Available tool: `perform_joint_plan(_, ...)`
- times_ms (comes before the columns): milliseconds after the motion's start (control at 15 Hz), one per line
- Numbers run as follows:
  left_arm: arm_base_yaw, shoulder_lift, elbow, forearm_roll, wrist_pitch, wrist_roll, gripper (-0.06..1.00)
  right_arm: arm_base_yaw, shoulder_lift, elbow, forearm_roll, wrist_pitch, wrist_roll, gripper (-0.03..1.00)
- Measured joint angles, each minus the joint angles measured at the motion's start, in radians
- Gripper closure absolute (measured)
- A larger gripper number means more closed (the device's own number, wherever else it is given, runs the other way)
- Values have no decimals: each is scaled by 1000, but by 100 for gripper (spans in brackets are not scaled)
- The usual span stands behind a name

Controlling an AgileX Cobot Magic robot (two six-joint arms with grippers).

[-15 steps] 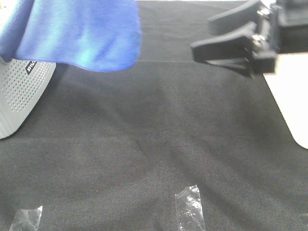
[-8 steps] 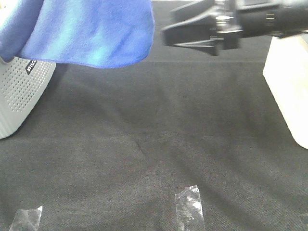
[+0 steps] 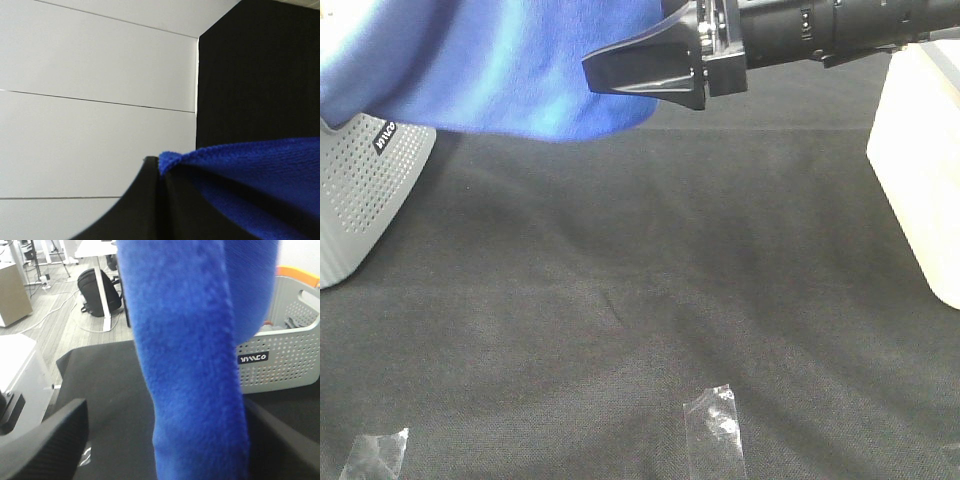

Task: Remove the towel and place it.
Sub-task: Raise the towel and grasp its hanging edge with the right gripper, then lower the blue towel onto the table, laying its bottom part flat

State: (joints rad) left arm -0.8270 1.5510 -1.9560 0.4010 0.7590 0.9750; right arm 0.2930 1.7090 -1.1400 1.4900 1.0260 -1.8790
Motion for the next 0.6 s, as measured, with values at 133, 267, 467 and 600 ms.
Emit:
perform_joint_plan(133, 0, 12, 0, 35, 0, 0, 94, 0, 0, 0, -61, 3, 44, 36)
perform_joint_plan(267, 0, 14, 0, 42, 0, -2, 94, 0, 0, -2, -81, 1, 92, 61)
perform_joint_plan(467, 0, 36, 0, 44, 0, -3, 94, 0, 0, -34, -99, -4, 153, 92)
perform_joint_plan(600, 0, 51, 0, 44, 0, -12, 94, 0, 0, -47, -181, -5, 220, 97)
